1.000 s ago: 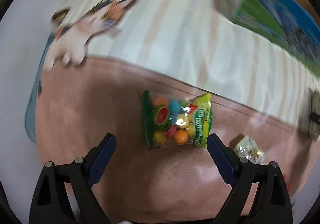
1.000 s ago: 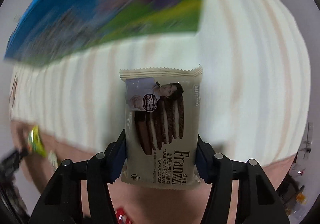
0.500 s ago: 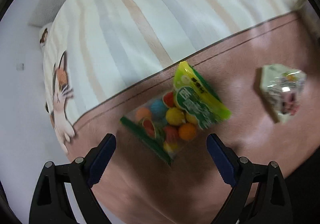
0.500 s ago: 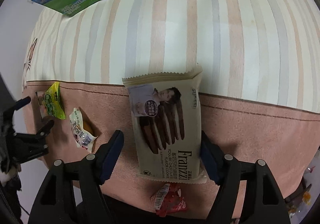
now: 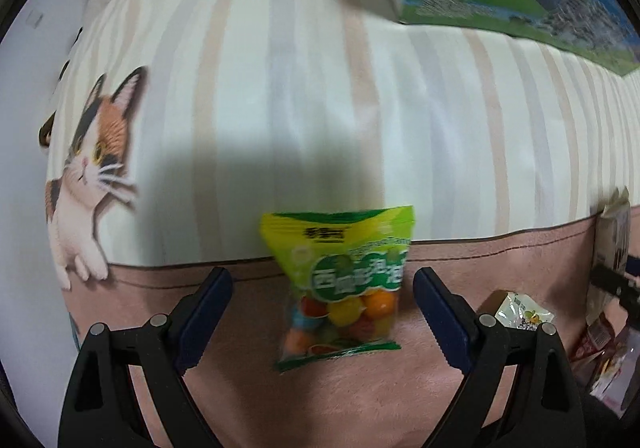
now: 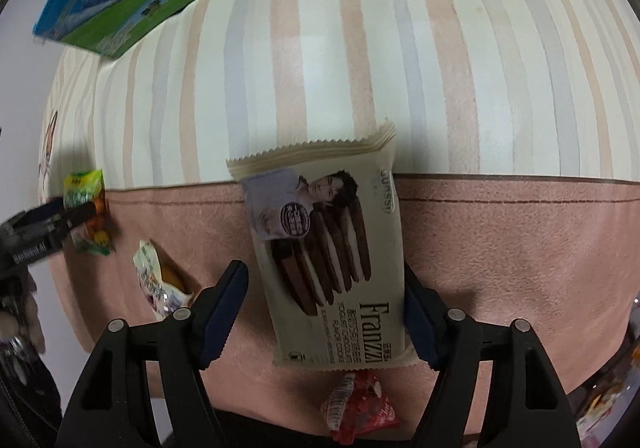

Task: Organize snacks
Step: 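Grasp the watermelon bubble gum bag with the left tool while the right grasps the Franzzi pack, then carry both packs into the cardboard box and open both tools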

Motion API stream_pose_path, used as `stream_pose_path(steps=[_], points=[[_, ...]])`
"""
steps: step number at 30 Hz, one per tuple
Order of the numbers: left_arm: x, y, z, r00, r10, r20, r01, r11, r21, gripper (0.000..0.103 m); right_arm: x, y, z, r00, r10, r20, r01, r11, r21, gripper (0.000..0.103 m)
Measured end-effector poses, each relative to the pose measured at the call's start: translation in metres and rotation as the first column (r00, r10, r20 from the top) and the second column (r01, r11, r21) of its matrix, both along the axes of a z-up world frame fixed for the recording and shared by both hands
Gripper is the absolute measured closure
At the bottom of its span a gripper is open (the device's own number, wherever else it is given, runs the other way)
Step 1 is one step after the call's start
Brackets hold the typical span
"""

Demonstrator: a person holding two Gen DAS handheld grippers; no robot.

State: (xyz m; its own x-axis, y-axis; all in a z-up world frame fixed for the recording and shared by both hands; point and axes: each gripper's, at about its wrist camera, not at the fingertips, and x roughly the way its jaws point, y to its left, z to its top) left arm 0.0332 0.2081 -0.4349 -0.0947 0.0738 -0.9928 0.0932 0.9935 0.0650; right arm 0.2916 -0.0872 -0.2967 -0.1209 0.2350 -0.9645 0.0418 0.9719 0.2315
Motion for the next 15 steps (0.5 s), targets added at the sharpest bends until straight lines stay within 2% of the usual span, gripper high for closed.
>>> stream_pose_path(steps=[1, 2, 3, 8, 13, 15], points=[[0.001, -0.003, 0.000, 1.000, 0.006, 0.005, -0.006, 1.000, 0.003, 0.032, 0.002, 0.000, 0.000, 1.000, 0.005, 0.011, -0.005, 1.000, -0.012, 0.041], [0.000, -0.011, 0.001, 1.000, 0.029, 0.007, -0.029, 1.000, -0.009, 0.045, 0.001, 0.000, 0.001, 1.000, 0.006, 0.016, -0.006, 1.000, -0.011, 0.041], [-0.003, -0.015, 0.001, 0.999, 0.047, 0.005, -0.046, 0.999, -0.025, 0.048, 0.000, -0.001, 0.001, 1.000, 0.008, 0.019, -0.007, 1.000, -0.011, 0.041], [-0.024, -0.023, -0.001, 0.989, 0.149, -0.019, -0.150, 0.984, -0.092, 0.050, -0.010, 0.000, 0.001, 1.000, 0.021, 0.006, -0.021, 0.999, 0.046, 0.041], [-0.040, -0.031, -0.014, 0.979, 0.200, -0.043, -0.203, 0.976, -0.083, 0.050, -0.013, 0.005, -0.003, 0.999, 0.035, -0.011, -0.035, 0.999, 0.038, 0.039], [-0.039, -0.032, -0.017, 0.973, 0.230, -0.025, -0.231, 0.970, -0.080, 0.050, -0.012, 0.005, -0.005, 0.999, 0.036, -0.027, -0.035, 0.999, 0.037, 0.035]])
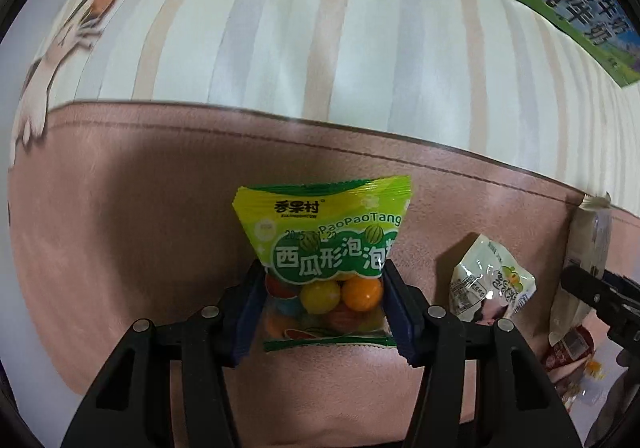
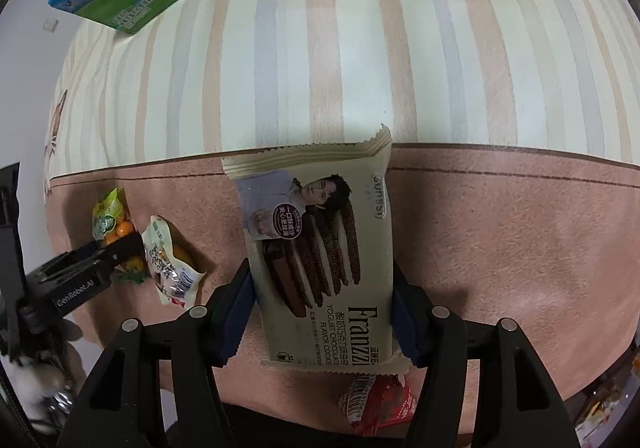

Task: Organize snacks
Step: 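Carry both packs into the cardboard box and open both tools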

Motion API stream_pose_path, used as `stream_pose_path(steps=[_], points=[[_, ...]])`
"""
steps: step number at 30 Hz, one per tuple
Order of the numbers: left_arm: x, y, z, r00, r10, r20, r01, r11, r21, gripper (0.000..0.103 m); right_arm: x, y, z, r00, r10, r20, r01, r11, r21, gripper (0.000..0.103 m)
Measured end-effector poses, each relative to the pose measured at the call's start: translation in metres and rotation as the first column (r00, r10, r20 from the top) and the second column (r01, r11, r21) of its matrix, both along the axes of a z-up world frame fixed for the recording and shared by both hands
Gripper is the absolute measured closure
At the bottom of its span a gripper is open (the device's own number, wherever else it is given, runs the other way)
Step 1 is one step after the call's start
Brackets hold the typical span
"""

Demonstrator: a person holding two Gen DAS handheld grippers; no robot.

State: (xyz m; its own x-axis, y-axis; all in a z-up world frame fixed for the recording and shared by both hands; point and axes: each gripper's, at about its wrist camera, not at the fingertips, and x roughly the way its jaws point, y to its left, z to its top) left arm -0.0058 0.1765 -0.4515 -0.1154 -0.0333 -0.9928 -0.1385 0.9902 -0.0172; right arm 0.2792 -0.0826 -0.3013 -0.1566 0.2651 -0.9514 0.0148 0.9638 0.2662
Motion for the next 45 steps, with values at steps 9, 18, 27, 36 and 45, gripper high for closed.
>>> stream_pose_path(steps=[9, 18, 27, 36, 45], points=[[-0.040, 0.025, -0.003, 0.996, 0.078, 0.037, -0.077, 0.997, -0.011, 0.050, 0.002, 0.018, -0.013, 0.999, 0.042, -0.025, -0.042, 0.999, -0.026, 0.022], [-0.066, 0.037, 0.030, 0.990, 0.112, 0.087, -0.111, 0.994, -0.018, 0.054, -0.005, 0.020, 0.000, 0.998, 0.050, 0.033, -0.049, 0.998, -0.035, 0.042], [-0.053, 0.023, 0.113, 0.975, 0.093, 0.200, -0.073, 0.992, -0.105, 0.054, 0.015, 0.003, 0.062, 0.992, -0.013, 0.126, 0.000, 0.994, 0.105, 0.042], [0.013, -0.009, 0.204, 0.933, 0.023, 0.360, 0.049, 0.981, -0.190, 0.054, 0.099, -0.015, 0.171, 0.946, -0.064, 0.319, -0.013, 0.972, 0.236, 0.042], [0.145, -0.012, 0.203, 0.945, -0.045, 0.325, 0.083, 0.991, -0.106, 0.054, 0.222, -0.010, 0.197, 0.918, -0.012, 0.397, -0.039, 0.992, 0.119, 0.042]])
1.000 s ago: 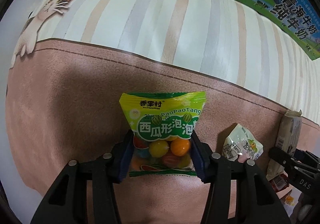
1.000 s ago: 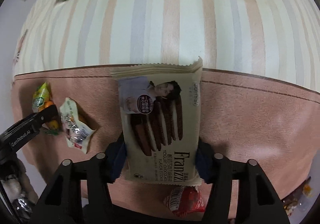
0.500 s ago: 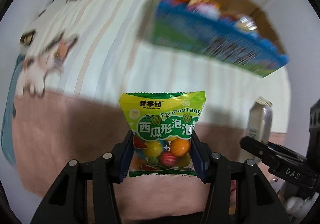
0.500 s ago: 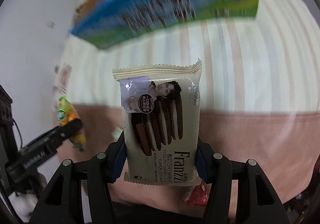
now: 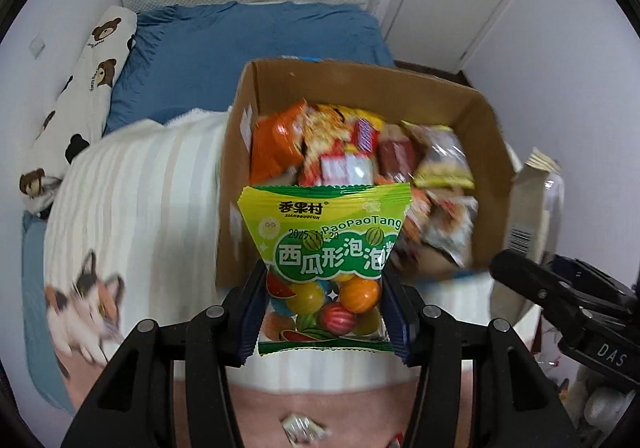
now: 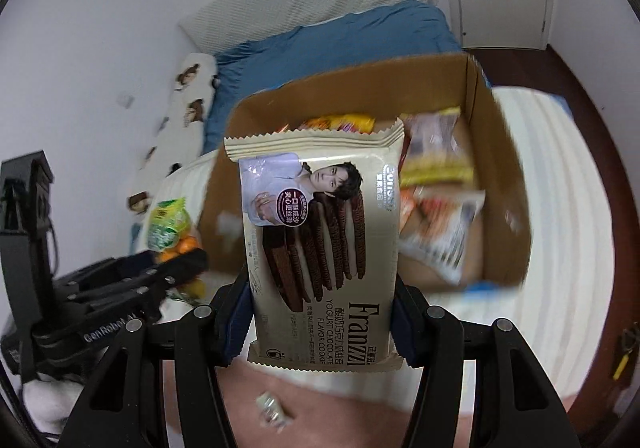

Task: Organize snacks
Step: 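Carry both packs into the cardboard box and open both tools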

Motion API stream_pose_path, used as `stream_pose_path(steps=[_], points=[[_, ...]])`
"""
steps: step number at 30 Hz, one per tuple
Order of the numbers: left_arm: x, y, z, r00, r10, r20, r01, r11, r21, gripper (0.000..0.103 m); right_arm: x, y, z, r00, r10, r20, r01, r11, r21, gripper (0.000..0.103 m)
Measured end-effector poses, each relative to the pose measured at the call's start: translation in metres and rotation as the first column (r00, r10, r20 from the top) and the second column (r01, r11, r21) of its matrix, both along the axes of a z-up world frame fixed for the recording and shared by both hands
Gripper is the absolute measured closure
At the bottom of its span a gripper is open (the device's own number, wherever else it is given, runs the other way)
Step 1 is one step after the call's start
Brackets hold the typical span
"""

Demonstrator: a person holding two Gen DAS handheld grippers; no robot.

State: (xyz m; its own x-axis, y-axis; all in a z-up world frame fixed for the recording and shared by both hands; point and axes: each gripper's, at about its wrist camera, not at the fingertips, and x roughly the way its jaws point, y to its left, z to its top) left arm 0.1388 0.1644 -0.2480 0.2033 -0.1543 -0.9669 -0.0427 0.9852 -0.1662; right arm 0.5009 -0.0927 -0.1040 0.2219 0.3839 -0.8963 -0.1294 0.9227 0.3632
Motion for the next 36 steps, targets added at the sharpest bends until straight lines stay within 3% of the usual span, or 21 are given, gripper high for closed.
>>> stream_pose_path(steps=[5, 13, 14, 15, 16, 18, 21, 26, 36], points=[[0.056, 0.008, -0.041, 0.996, 0.008, -0.090, -0.003, 0.999, 0.051, 0.054, 0.061, 0.008, -0.026, 0.999, 0.005, -0.050, -0.009, 0.997, -0.075, 0.042], [0.094, 0.010, -0.093, 0.976, -0.005, -0.217, 0.019, 0.998, 0.062, 0.054, 0.121, 0.021, -0.083, 0.990, 0.016, -0.143, -0.032, 0.993, -0.110, 0.041], [0.097, 0.011, -0.098, 0.973, 0.001, -0.233, 0.013, 0.998, 0.058, 0.054, 0.128, 0.022, -0.091, 0.986, 0.020, -0.163, -0.039, 0.993, -0.111, 0.033], [0.098, 0.012, -0.101, 0.971, 0.009, -0.238, 0.002, 0.999, 0.047, 0.053, 0.133, 0.023, -0.099, 0.983, 0.019, -0.182, -0.040, 0.993, -0.113, 0.015], [0.099, 0.014, -0.102, 0.971, 0.019, -0.239, -0.011, 0.999, 0.035, 0.053, 0.137, 0.021, -0.106, 0.980, 0.011, -0.199, -0.035, 0.992, -0.120, 0.007], [0.101, 0.015, -0.104, 0.972, 0.027, -0.232, -0.019, 0.999, 0.036, 0.046, 0.142, 0.019, -0.114, 0.979, 0.006, -0.205, -0.033, 0.991, -0.131, 0.004], [0.104, 0.017, -0.103, 0.977, 0.034, -0.208, -0.025, 0.999, 0.047, 0.017, 0.144, 0.014, -0.122, 0.978, 0.001, -0.208, -0.033, 0.989, -0.147, 0.004], [0.104, 0.016, -0.098, 0.981, 0.040, -0.189, -0.029, 0.998, 0.061, 0.011, 0.133, 0.010, -0.117, 0.981, 0.005, -0.192, -0.043, 0.980, -0.192, 0.004], [0.081, 0.002, -0.061, 0.997, 0.023, -0.074, -0.017, 0.997, 0.078, 0.011, 0.099, 0.005, -0.088, 0.994, 0.005, -0.111, -0.031, 0.972, -0.233, 0.004]])
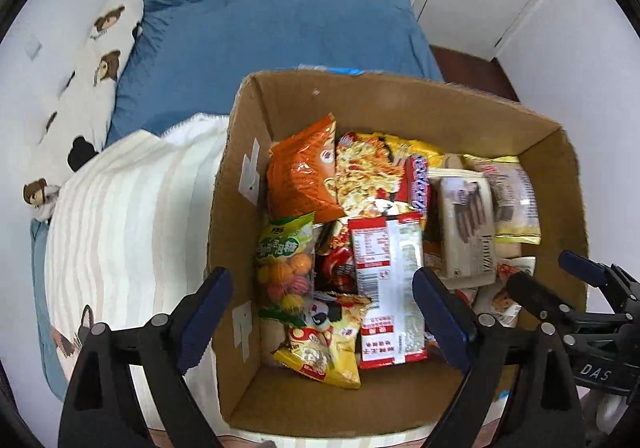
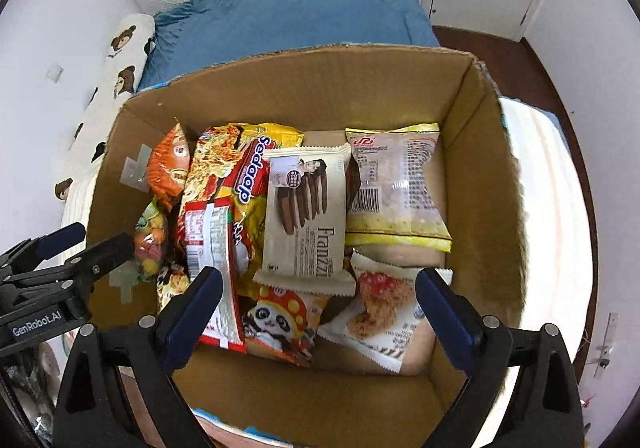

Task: Organize snacks
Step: 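Carry both packs into the cardboard box and open both tools, then move both open tools down toward the last snacks on the blanket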

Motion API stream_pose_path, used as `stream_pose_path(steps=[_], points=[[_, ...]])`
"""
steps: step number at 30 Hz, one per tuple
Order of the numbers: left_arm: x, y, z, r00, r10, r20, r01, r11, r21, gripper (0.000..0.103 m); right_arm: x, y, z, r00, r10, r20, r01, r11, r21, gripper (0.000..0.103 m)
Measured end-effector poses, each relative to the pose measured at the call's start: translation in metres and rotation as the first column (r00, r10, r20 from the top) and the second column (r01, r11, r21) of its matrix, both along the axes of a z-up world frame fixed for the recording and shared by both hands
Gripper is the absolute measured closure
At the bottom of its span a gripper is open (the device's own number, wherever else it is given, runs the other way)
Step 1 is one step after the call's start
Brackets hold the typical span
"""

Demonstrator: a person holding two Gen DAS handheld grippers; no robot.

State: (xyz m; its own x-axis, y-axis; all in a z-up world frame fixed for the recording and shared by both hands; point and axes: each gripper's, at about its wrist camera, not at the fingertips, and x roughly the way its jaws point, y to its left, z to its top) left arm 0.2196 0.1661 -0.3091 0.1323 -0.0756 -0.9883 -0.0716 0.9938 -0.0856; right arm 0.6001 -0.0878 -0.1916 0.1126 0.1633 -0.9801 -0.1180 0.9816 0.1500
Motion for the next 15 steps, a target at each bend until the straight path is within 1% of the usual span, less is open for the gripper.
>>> stream_pose_path(steps=[7, 12, 15], points=[[-0.029, -0.006, 0.033, 0.994, -0.012, 0.111, 0.007, 0.999, 0.041, 0.011, -0.032, -0.008, 0.028, 0.996, -0.013, 0.093, 0.016, 1.000, -0.024, 0.002], [-0.056, -0.007, 0.061, 0.979, -0.014, 0.202, 0.004, 0.999, 0.050, 0.011, -0.061, -0.010, 0.058, 0.982, -0.008, 0.189, 0.016, 0.999, -0.040, 0.002], [-0.074, -0.007, 0.079, 0.968, -0.011, 0.250, -0.002, 0.999, 0.052, 0.011, -0.081, -0.013, 0.076, 0.973, -0.014, 0.229, 0.021, 0.999, -0.027, 0.002]])
